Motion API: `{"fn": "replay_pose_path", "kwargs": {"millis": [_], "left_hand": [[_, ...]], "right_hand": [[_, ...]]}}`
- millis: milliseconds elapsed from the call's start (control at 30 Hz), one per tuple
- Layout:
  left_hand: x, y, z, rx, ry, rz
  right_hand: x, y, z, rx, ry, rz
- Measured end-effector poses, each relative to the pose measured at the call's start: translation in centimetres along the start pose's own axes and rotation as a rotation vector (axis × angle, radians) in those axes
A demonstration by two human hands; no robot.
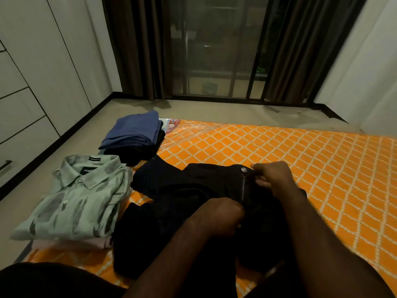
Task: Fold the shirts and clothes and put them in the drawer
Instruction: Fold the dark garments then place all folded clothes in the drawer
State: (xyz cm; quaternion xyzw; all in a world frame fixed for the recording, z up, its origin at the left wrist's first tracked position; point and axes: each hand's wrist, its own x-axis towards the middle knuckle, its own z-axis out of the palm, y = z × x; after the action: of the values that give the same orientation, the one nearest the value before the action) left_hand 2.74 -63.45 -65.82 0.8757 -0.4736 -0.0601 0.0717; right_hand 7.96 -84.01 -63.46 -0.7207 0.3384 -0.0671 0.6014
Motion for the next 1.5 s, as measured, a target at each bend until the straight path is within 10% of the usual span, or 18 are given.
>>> {"fn": "replay_pose_path", "kwargs": {"millis": [200, 367, 900, 1067, 1267, 1500], "left_hand": [[-1.5, 1.3, -1.9, 0.002, 0.047, -0.013], [-1.3, 0.3, -1.4, -0.210, 0.463, -0.092], [-0.2, 0.0, 1.9, 0.155, 0.281, 0.024], [0.4, -2.9, -3.7, -0.400, 0.803, -0.160], [1.8, -8.1, -7.4, -0.564, 0.241, -0.359], [-2.6, -8.3, -3.4, -1.056, 0.512, -0.458]], "right_hand": [[-4.1, -0.1, 1.4, -0.006, 0.103, -0.101], [-6.4, -0.2, 0.4, 0.108, -0.015, -0.156], [-8.4, 0.2, 0.6, 0.301, 0.063, -0.127], [-8.4, -0.3, 0.7, 0.146, 0.037, -0.273], [-9.3, -1.6, 2.6, 0.148, -0.181, -0.429], [-7.5, -1.6, 5.3, -0.157, -0.110, -0.516]]}}
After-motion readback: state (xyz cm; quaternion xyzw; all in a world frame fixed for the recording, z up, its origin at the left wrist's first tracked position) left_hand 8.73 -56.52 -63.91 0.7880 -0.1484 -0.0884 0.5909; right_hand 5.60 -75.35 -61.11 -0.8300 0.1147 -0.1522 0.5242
